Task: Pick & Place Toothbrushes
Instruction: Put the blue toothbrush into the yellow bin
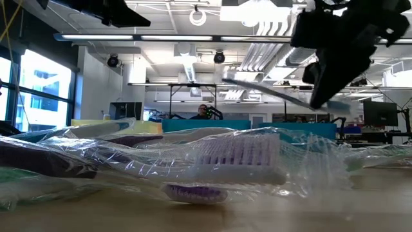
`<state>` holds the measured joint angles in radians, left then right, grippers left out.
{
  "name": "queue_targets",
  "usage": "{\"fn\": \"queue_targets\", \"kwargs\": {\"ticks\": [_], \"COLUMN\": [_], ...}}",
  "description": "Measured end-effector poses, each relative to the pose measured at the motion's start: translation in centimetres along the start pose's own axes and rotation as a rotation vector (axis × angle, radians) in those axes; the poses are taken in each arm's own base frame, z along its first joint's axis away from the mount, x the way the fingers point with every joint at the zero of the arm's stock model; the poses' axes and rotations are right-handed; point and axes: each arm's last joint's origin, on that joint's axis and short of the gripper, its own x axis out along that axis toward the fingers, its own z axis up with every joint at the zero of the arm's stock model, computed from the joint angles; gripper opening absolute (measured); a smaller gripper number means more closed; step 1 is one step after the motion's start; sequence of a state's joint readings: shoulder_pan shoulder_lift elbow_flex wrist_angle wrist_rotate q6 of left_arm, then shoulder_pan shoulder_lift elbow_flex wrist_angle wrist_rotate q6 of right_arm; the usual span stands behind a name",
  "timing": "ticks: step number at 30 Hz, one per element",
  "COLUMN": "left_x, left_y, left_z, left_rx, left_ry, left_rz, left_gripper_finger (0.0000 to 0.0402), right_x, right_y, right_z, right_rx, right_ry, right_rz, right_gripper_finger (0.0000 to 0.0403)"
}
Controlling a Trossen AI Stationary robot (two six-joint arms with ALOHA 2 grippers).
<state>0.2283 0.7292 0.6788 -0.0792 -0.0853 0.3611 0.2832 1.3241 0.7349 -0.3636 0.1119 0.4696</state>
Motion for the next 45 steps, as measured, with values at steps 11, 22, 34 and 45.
{"fn": "queue_targets", "kwargs": {"ticks": [11, 22, 34, 45], "left_x": [0.0, 0.0, 0.1, 1.9], "left_y": [0.1, 0.1, 0.3, 0.3], "left_z": [0.2, 0.3, 0.9, 1.9], "left_rx": [-0.002, -0.109, -0.113, -0.140], "left_ry": [-0.025, -0.031, -0.103, -0.242], "left_rz": [0.010, 0.000, 0.022, -0.025], "left_gripper_finger": [0.0000, 0.0075, 0.0154, 0.0155], "right_x": [-2.3, -3.2, -5.1, -5.4], "right_y": [-0.4, -1.3, -3.4, -5.4], "right_z": [3.3, 5.7, 8.6, 9.3], "right_rx": [0.058, 0.050, 0.059, 0.092], "right_ry": [-0.349, -0.577, -0.884, -0.927], "right_rz": [0.023, 0.019, -0.094, -0.144], "right_gripper_finger": [0.0004, 0.0004, 0.0004, 0.0004]}}
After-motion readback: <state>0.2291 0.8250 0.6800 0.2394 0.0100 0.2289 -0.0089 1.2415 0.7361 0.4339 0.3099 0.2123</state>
